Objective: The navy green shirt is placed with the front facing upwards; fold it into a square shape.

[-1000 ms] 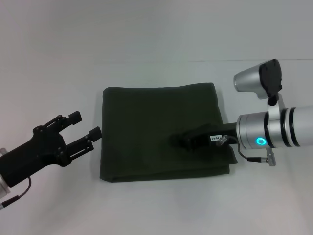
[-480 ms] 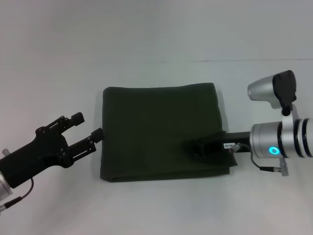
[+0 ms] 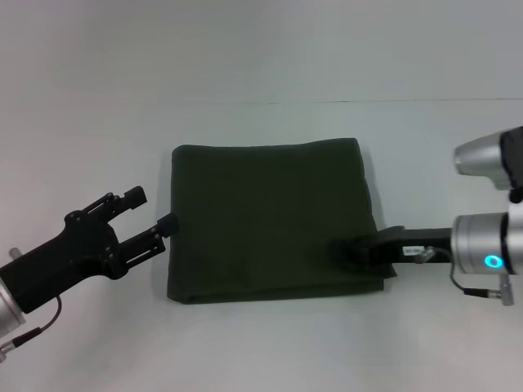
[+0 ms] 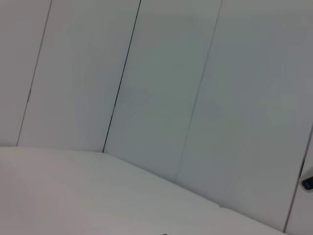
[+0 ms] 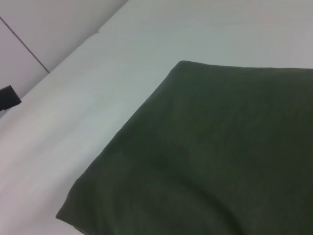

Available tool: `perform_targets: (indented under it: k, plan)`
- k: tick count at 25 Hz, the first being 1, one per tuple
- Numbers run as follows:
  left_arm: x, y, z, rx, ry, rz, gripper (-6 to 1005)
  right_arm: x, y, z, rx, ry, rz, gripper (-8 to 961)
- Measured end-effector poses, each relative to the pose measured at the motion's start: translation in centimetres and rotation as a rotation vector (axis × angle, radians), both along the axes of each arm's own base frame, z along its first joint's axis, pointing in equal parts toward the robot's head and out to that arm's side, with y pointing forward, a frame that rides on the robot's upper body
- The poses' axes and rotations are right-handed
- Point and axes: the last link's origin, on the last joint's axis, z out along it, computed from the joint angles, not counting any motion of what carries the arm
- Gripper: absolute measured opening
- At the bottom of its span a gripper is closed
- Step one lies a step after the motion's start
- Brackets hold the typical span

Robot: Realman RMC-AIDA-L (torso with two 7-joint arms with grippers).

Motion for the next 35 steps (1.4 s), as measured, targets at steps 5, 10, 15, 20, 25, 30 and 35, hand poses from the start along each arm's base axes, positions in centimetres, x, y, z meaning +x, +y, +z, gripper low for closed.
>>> perform_targets:
  k: [5,10,15,20,25,30,35]
  plan:
    - [0.0,0.0,0.0,-0.001,-0.003,0.000,791,1.1,-0.4,1.3,0.014,0.007,-0.022,9]
    - [0.0,0.0,0.0,0.001,-0.007,0.000,790,2.4,-0.6,2.7,0.031,0.004,-0.051,9]
    - [0.4,0.2,0.3,0.006,-0.027,-0.015,790,2.3,-0.5,4.9,0.084,0.047,-0.037,10]
    - [0.8,0.7,0.5,0.017,-0.039,-0.021,790,2.3,-0.2,7.1,0.151,0.111,-0.042,10]
    - [1.4,1.5,0.8,0.017,-0.056,-0.023,791,2.1,0.2,9.2,0.187,0.172,-0.062,63]
    - [1.6,1.9,0.9,0.021,-0.057,-0.031,791,2.3,0.7,11.1,0.177,0.211,-0.140,192]
    - [1.7,2.3,1.3,0.018,-0.065,-0.020,794,2.2,0.6,12.2,0.172,0.249,-0.154,304]
